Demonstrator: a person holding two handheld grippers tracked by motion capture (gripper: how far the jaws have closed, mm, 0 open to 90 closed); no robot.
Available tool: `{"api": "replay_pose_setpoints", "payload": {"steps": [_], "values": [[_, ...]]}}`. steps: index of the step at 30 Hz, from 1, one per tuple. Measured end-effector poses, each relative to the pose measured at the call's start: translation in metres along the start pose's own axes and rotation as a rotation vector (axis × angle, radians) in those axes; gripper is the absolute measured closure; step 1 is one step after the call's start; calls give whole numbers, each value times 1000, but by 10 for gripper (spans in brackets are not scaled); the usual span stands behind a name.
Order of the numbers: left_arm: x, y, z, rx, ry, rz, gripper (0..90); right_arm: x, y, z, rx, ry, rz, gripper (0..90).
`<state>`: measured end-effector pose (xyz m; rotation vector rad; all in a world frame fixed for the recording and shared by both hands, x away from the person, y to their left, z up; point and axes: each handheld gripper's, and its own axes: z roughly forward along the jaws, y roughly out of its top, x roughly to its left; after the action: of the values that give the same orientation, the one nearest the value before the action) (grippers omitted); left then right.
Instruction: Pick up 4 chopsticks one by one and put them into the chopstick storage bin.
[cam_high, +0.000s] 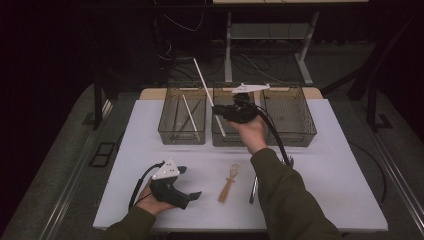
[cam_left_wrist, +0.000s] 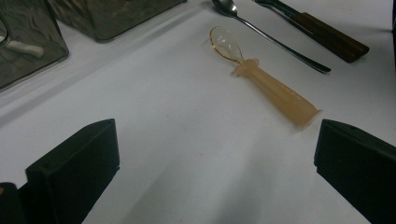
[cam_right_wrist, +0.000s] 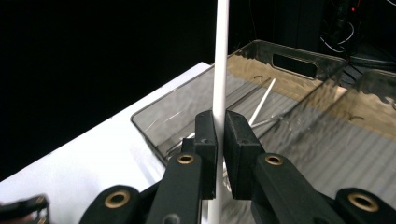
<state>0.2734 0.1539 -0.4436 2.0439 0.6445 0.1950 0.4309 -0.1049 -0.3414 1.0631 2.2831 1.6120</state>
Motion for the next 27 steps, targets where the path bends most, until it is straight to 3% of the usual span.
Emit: {"api": "replay_pose_setpoints", "payload": {"steps": [12, 27], "values": [[0, 1, 0, -5, -7, 8, 0, 12, 21, 49, 17, -34, -16, 844], [-1, 2, -1, -7, -11, 11, 0, 13, 15, 88, 52, -89, 3, 844]]}}
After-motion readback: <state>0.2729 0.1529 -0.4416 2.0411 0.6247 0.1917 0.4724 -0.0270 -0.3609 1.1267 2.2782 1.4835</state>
